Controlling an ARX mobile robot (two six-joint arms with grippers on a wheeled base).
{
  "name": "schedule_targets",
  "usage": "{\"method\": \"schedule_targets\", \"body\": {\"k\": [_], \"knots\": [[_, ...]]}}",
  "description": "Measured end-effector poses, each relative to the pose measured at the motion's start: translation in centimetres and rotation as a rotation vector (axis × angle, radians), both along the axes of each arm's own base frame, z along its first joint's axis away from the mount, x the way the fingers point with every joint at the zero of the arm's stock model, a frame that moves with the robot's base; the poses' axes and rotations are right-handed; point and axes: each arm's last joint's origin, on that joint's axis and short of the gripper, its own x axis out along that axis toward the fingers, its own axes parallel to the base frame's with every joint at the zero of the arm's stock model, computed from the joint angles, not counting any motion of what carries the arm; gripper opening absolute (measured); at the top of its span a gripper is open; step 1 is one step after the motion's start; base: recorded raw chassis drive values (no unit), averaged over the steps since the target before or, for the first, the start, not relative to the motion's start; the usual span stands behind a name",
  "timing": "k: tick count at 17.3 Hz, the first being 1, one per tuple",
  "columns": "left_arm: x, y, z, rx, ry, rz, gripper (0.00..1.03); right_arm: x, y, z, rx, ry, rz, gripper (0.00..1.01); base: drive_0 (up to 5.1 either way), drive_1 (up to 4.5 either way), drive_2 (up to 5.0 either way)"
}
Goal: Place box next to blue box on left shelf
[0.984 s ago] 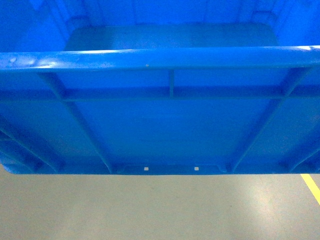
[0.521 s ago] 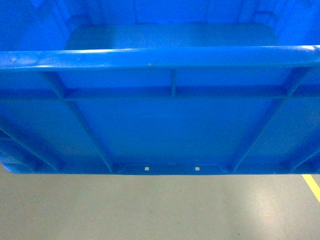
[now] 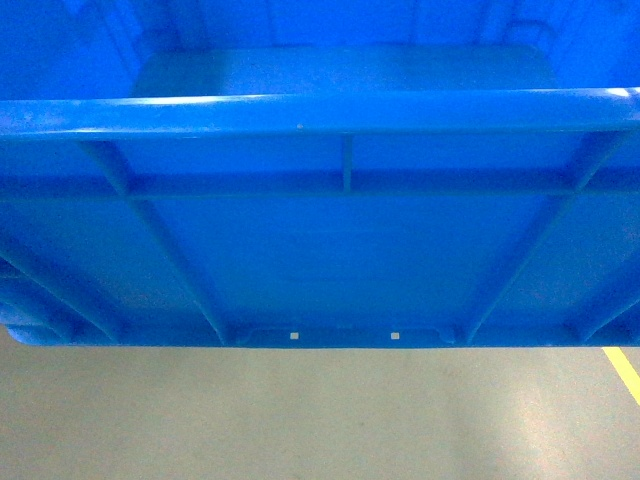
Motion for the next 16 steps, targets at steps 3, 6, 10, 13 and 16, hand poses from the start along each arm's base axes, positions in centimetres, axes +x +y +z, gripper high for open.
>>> {"method": "schedule_targets", "body": {"k": [3,6,10,13,16], "knots": [[-0.01,-0.01,-0.05,0.001,0.006,0.0,0.17,-0.01,0.0,-0.05,-0.001,0.006,0.0,0.1,0.0,3.97,-4.0],[0.0,-0.01,-0.03,0.0,0.003,-0.001,0.17,-0.01,0.0,-0.04,-0.001,0.004,-0.001,0.1,0.0,3.97,-4.0],[0.0,0.0,-0.03,0.001,0.003,0.0,0.17,-0.01,0.0,-0.03,0.0,0.003,0.0,0.1,0.0,3.97,-4.0],[0.0,-0.01,-0.03,0.002,0.003,0.0,0.17,-0.01,0.0,-0.04,0.0,0.004,0.001,0.1,0.0,3.97,-4.0],[0.0,0.0,-0.02,0.003,0.002,0.0,0.17,-0.02,0.05,-0.01,0.001,0.001,0.004,0.1,0.0,3.97,-4.0]]}}
